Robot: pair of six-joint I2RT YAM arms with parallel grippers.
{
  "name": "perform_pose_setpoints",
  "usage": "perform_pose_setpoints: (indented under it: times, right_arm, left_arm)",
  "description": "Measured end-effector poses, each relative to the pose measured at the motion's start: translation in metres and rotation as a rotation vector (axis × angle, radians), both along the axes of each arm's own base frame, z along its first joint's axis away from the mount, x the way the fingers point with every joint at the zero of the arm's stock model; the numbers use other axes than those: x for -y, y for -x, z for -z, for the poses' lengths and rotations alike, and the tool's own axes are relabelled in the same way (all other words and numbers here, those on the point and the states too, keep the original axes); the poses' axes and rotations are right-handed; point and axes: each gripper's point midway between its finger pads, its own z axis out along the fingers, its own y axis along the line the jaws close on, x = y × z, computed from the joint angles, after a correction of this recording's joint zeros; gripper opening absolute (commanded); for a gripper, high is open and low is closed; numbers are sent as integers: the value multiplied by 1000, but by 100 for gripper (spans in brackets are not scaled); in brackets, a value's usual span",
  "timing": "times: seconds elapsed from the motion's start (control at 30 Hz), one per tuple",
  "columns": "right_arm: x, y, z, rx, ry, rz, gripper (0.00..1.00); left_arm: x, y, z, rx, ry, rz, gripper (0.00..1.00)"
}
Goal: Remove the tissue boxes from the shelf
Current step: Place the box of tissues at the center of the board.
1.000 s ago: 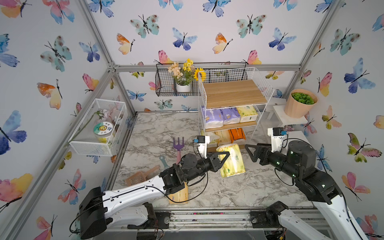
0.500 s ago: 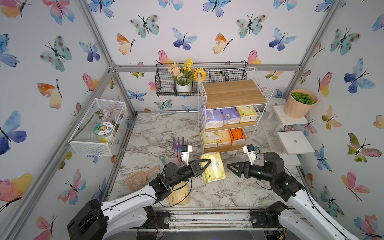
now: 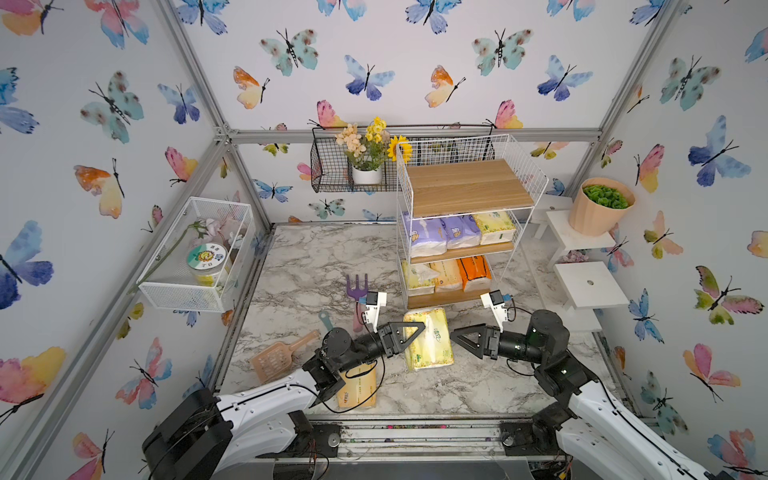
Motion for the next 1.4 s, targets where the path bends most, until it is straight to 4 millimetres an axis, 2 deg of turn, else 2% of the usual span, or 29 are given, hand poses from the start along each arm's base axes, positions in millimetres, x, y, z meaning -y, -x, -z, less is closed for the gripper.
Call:
perform_pose_setpoints:
  times: [0.13, 0.3, 0.6, 0.83, 1.03, 1.27, 1.33, 1.4]
  right_arm:
    - [2, -2, -1, -11, 12, 25, 94]
    - [3, 0, -14, 16, -4, 25, 92]
    - [-7, 1, -7, -33, -24, -44, 83]
    - [-12, 2, -6, -39, -45, -72, 61]
    - [-14, 4, -8, -41, -69, -83, 50]
    - [-16, 4, -6, -60, -81, -89, 37]
    - [-16, 3, -4, -64, -82, -88, 32]
    - [-16, 4, -2, -74, -83, -88, 29]
  left_arm:
    - [0, -2, 2, -2, -6, -3, 23]
    - [2, 1, 2, 13, -5, 19, 23]
    - [16, 7, 1, 39, -7, 103, 22]
    - [23, 8, 7, 45, -1, 136, 21]
    - [26, 8, 8, 52, 6, 152, 26]
    - [30, 4, 8, 59, 6, 152, 35]
    - [30, 4, 9, 58, 2, 151, 46]
    - [30, 4, 10, 60, 0, 151, 66]
